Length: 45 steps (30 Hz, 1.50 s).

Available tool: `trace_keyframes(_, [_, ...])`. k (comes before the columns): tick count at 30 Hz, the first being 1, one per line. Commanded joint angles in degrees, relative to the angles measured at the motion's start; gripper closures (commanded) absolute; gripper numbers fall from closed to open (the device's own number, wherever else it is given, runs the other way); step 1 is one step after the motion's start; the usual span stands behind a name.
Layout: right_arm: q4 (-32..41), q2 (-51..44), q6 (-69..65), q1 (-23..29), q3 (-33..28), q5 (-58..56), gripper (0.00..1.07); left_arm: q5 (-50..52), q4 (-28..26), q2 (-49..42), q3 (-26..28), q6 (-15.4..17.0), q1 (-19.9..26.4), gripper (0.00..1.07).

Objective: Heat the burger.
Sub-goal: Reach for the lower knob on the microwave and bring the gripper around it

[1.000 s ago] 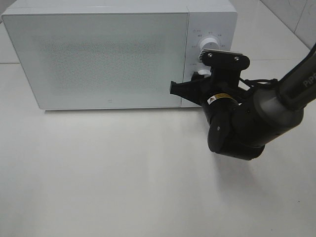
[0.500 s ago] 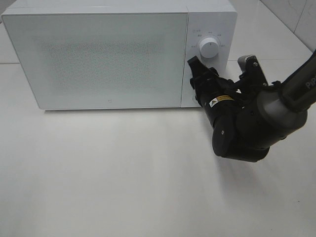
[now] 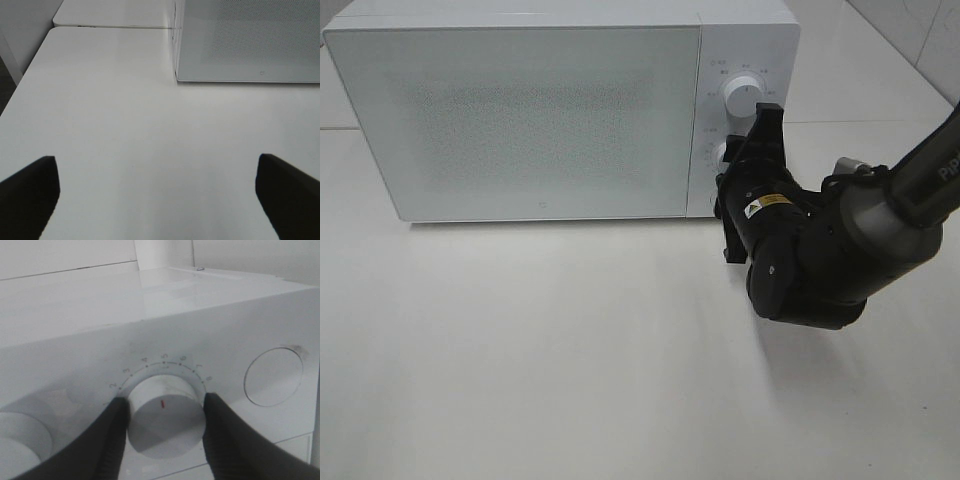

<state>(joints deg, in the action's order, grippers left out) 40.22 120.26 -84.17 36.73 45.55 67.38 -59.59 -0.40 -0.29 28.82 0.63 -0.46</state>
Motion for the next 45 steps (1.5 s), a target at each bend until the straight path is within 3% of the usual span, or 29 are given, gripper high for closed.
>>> trace_keyframes(1, [-10.3, -0.8, -4.2, 0.0, 2.7, 12.5, 1.07, 0.2, -0.5, -1.3, -0.1, -0.2, 0.0, 0.04])
trace_keyframes(10, [-10.3, -0.8, -11.1, 0.0, 2.7, 12.5, 1.07, 0.2, -0.5, -1.3, -0.1, -0.2, 0.0, 0.04])
trace_keyframes(34, [-6.5, -0.8, -6.5, 0.0, 2.7, 12.4, 1.07, 0.2, -0.5, -1.3, -0.1, -0.2, 0.0, 0.04])
trace_keyframes(42, [-2.5, -0.8, -5.9, 0.0, 2.7, 12.4, 0.93, 0.2, -0.5, -1.3, -0.1, -0.2, 0.0, 0.04])
trace_keyframes(45, [-0.6, -0.8, -4.8, 0.0, 2.7, 12.4, 0.75, 0.2, -0.5, -1.3, -0.1, -0.2, 0.0, 0.04])
